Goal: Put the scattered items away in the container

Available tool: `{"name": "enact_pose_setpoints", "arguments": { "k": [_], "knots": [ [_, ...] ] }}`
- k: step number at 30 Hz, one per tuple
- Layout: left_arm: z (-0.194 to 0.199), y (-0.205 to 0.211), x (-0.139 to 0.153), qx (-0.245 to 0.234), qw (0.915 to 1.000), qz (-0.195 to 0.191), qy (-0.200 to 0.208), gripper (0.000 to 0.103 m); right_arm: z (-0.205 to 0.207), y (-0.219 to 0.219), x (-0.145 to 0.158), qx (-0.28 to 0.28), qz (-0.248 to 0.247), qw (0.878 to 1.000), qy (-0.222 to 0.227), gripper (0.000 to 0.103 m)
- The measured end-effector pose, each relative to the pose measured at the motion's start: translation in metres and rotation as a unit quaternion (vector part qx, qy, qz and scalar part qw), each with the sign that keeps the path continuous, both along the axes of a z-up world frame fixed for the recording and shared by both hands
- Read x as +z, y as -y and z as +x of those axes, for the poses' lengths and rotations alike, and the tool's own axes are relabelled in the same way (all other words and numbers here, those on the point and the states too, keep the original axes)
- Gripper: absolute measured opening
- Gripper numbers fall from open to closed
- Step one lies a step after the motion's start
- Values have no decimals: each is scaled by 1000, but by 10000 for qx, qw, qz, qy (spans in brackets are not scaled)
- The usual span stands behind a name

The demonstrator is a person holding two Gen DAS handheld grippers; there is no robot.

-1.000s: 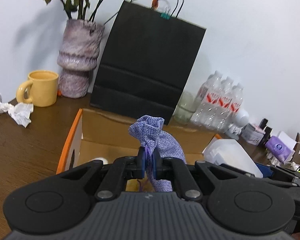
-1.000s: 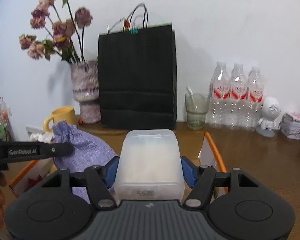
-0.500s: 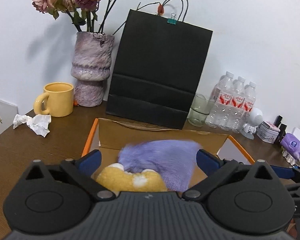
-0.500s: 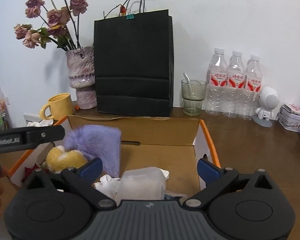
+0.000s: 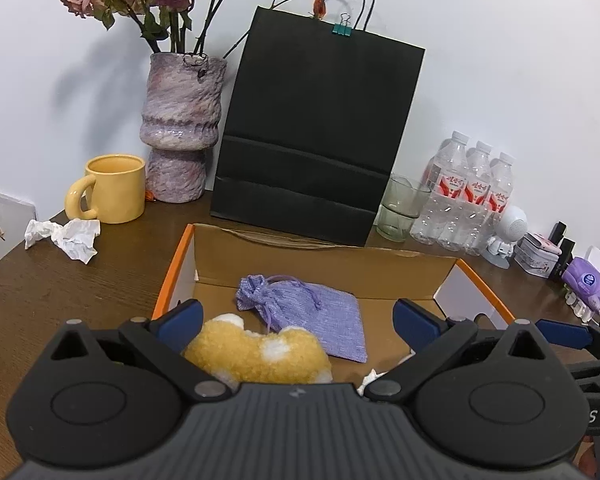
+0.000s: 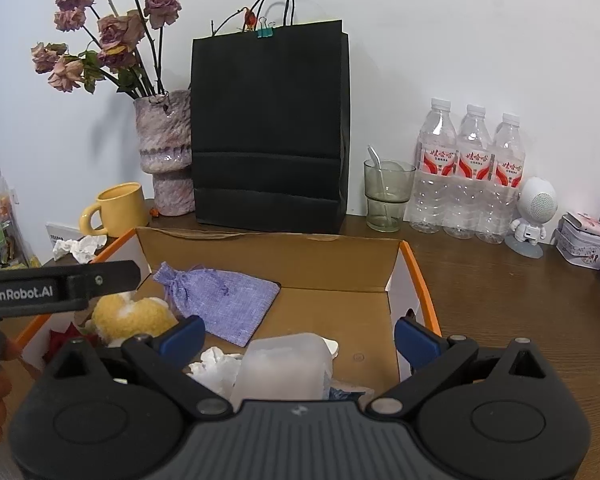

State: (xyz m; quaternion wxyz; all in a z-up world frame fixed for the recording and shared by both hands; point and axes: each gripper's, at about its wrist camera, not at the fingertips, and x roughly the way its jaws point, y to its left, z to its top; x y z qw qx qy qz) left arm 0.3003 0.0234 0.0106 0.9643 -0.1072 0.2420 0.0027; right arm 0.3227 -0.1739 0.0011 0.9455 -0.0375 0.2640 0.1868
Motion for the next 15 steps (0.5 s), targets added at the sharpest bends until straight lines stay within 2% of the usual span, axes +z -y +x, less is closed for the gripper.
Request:
{"name": "enact_pose_setpoints", "arguments": {
  "k": [6,11,15],
  "knots": [
    [-15,3,9,-78,9999,-45,125,103,-15,5,11,-29,-7,9998,195,101],
    [-43,4,9,-166,9998,32,102,103,-48,19,17,-80,40,9993,350,101],
    [-68,4,7,-187,9997,136,43,103,-80,29,11,-94,-41,9993,365,101]
  ]
}}
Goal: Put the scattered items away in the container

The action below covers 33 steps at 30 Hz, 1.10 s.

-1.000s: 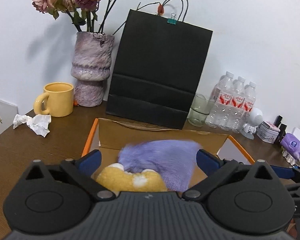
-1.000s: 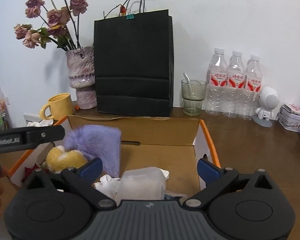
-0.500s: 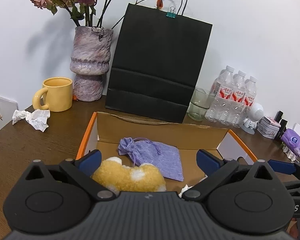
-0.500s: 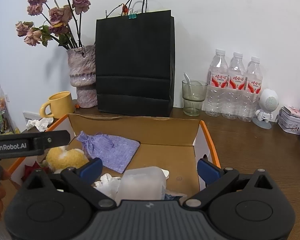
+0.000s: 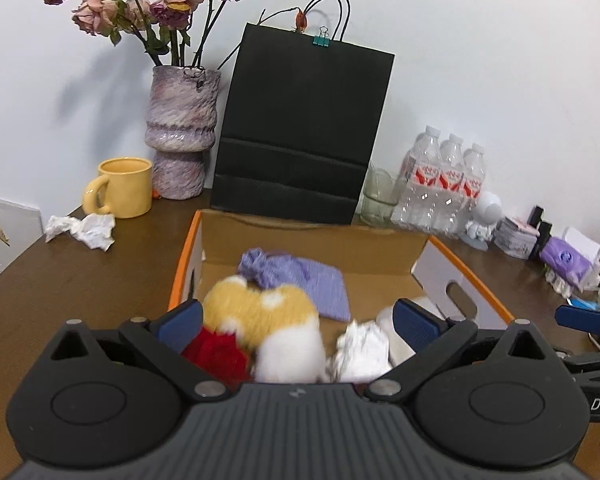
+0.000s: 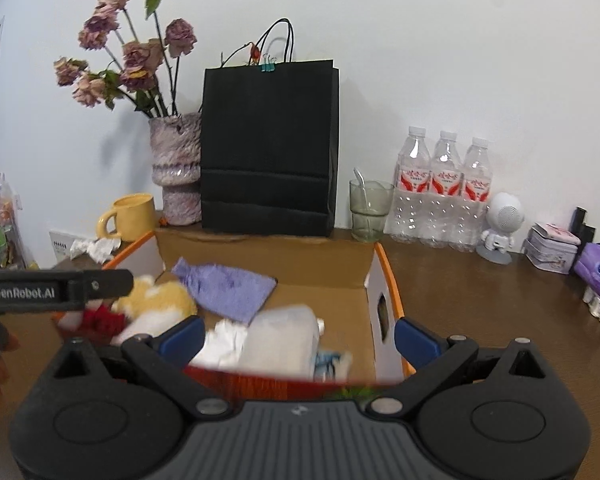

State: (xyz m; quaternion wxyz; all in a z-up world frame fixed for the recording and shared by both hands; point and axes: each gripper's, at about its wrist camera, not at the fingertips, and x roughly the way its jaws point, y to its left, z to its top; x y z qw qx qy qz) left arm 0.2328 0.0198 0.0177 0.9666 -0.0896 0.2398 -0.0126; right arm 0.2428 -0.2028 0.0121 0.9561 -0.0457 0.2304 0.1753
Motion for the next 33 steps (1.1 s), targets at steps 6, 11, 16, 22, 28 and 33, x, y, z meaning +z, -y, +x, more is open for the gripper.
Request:
{"name": "enact_pose_setpoints", "arguments": {
  "k": [6,11,16,22,28,33],
  "knots": [
    [-40,-5,-5,-5,9999,60,-110,103,-38,11,-15,-36,-60,9999,-142,101],
    [-68,-10,-13,39,9997,37,-252,103,-69,25,-30,-110,15,9995,-285,101],
    [-91,-8,-23,-61,9993,76,-371,103,-91,31,-46,-108,4,9989,-464,101],
    [-103,6,-40,-354,9973,333,-555,103,-101,34,-59,-207,-55,9982,-564,101],
    [-100,14,-56,-445,9946,568,-751,103,-100,37,-66,-265,-8,9973,-687,101],
    [-100,21,-62,-527,9934,766,-674,102,-97,39,-73,-312,-23,9965,-777,101]
  ]
}}
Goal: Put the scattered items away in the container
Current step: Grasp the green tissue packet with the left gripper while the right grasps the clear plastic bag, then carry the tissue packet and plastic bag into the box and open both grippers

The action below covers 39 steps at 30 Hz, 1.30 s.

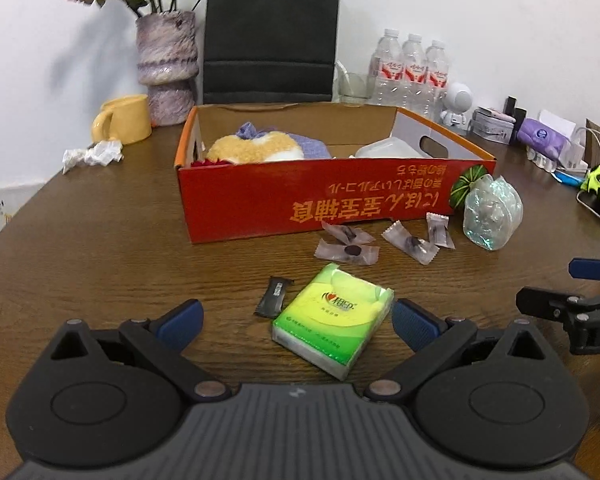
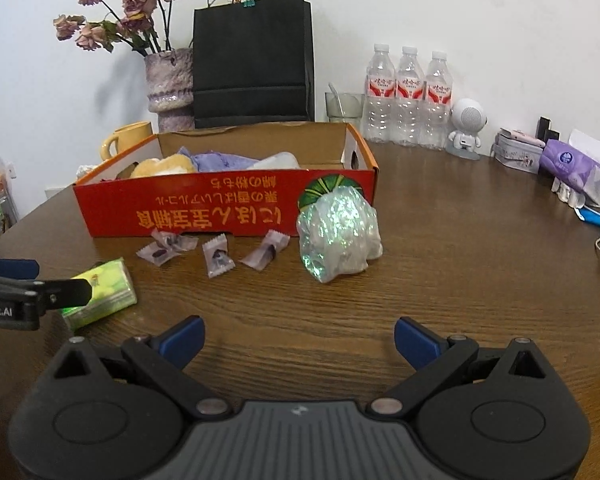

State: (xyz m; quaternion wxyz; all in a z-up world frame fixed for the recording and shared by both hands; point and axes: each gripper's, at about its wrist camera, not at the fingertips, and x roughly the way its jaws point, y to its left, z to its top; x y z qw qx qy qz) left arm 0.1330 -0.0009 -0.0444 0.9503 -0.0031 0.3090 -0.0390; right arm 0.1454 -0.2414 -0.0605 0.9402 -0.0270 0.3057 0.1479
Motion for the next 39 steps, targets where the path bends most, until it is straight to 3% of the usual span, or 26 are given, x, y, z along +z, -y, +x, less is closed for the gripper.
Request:
{"name": "enact_pose_setpoints", "arguments": {
  "k": [3,6,8,12,16,19,21,22,23,30,39],
  "knots": [
    [-1,8,0,-230,9994,187,160,97,4,1,-2,-30,7,10000,-16,101],
    [4,17,-2,-473,9981,372,135,83,11,2,-2,-80,-7,10000,-6,101],
    [12,20,-7,-574,9977,346,-62,64,17,3,1,-117,7,9999,26,101],
    [28,22,-13,-555,9980,206,-229,46,35,4,7,-201,-99,9996,170,101],
    [46,20,-10,-447,9986,-14,-277,46,62,3,7,-254,-256,9991,216,100],
    [58,20,-11,-319,9991,-90,-277,46,85,-2,4,-219,-326,9990,208,93],
    [63,20,-11,-265,9992,-129,-256,46,97,-5,-1,-133,-337,9993,123,73],
    [65,19,-11,-246,9993,-131,-244,46,100,-5,-3,-69,-254,9996,95,39],
    [67,19,-11,-221,9994,-128,-237,46,102,-4,-5,-10,-162,9999,39,36],
    [67,15,-10,-153,9994,-238,-178,46,84,0,4,104,75,9991,399,35],
    [55,10,-1,-88,9994,-320,-34,46,76,0,6,50,205,9990,404,36]
  ]
}}
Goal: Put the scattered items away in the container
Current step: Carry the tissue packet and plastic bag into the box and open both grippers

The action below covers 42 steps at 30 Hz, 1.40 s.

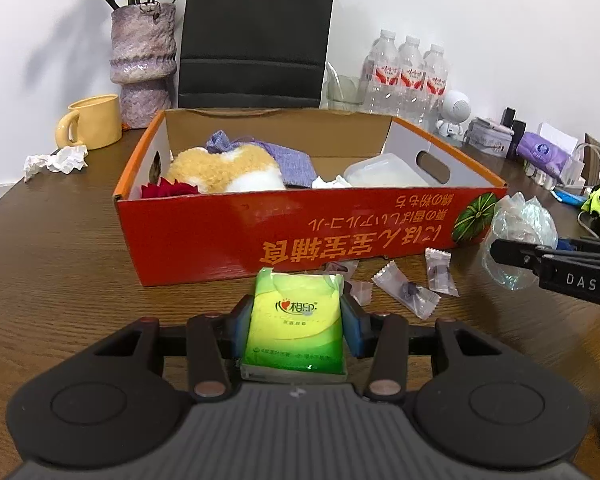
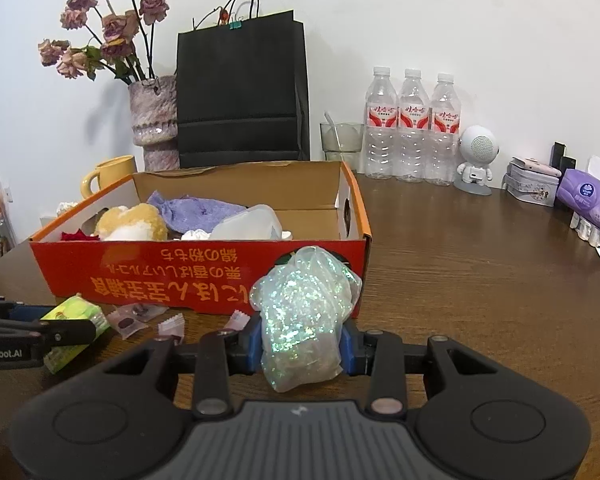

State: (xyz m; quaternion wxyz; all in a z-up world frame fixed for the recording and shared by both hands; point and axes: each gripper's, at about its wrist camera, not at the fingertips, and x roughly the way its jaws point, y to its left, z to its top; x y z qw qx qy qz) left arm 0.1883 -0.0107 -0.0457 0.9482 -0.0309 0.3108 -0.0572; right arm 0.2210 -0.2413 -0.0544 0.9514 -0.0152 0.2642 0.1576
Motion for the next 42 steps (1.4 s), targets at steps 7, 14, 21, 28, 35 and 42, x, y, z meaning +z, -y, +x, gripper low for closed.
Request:
{"name": "enact_pose_setpoints", "arguments": {
  "k": [7,14,21,28,35,42],
  "knots": [
    [-17,-11,38,-28,9977,-291,603,46,-16,-1,22,146,308,9992,219,36],
    [17,-24,80,230,9915,-376,1222,46,16,-29,73,321,219,9963,766,37],
    [88,-47,75,620,9912,-530,1045,46,88,-61,76,334,284,9970,643,37],
    [127,-50,48,596,9940,-556,724,46,125,-69,46,288,51,9993,230,38],
    [129,-46,43,619,9957,-403,551,95,132,-69,39,309,-61,9995,-14,98],
    [120,-37,56,712,9944,-62,774,103,123,-74,49,356,-366,9987,-54,103]
  ]
}}
